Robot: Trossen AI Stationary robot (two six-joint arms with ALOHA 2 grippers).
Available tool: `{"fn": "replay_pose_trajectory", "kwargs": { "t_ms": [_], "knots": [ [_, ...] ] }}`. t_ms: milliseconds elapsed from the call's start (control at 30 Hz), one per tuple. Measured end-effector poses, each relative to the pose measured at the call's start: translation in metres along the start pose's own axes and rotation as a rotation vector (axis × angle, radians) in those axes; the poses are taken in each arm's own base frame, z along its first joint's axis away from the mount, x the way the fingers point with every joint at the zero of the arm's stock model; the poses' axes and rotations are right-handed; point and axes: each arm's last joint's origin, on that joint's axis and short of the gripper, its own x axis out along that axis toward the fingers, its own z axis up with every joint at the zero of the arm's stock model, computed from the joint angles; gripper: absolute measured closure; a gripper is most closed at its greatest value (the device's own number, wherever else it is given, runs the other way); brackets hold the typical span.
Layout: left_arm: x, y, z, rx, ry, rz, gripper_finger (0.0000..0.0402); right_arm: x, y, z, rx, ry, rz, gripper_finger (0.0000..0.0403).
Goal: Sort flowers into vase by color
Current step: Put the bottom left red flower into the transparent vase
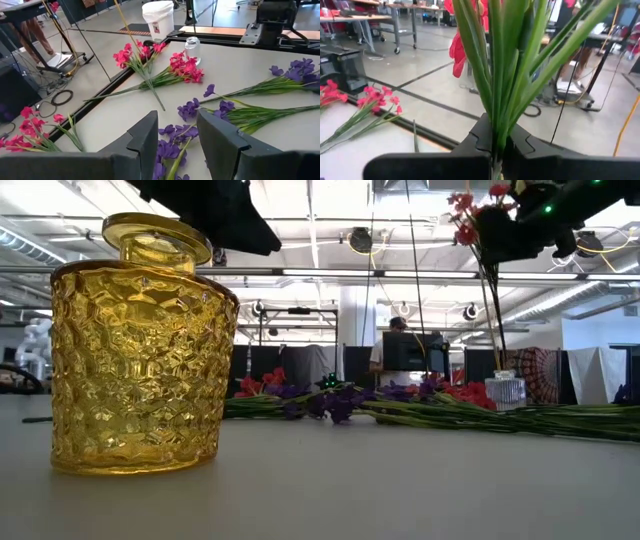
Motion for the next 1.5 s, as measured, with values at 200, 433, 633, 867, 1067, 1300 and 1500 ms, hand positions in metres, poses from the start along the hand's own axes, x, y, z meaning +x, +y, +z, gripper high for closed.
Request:
{"fn": "replay_pose_trajectory", "kwargs": {
  "t_ms": [200, 433, 633, 867, 1067, 1300, 1500],
  "knots": [
    [0.000, 0.000, 0.000, -0.026, -0.001, 0.000, 0.0258, 0.006, -0.006, -0.005, 0.007, 0.047, -0.030, 0.0399],
    [0.000, 0.000, 0.000, -0.027, -0.002, -0.003, 0.0258, 0.009, -0.009, -0.005, 0.010, 0.049, -0.063, 0.0399],
    [0.000, -0.001, 0.001, -0.033, -0.006, -0.006, 0.0258, 0.010, -0.009, -0.004, 0.025, 0.052, -0.043, 0.0399],
    [0.000, -0.001, 0.001, -0.038, -0.010, -0.009, 0.0258, 0.013, -0.011, -0.003, 0.042, 0.045, -0.051, 0.0399],
    [0.000, -0.001, 0.002, -0.044, -0.016, -0.011, 0.0258, 0.016, -0.013, -0.001, 0.053, 0.031, -0.071, 0.0399],
    [0.000, -0.001, 0.002, -0.045, -0.016, -0.011, 0.0258, 0.022, -0.010, -0.003, 0.049, 0.056, -0.044, 0.0399],
    [0.000, -0.001, 0.002, -0.045, -0.016, -0.011, 0.0258, 0.031, -0.002, -0.010, 0.000, 0.099, -0.052, 0.0398]
  ]
}}
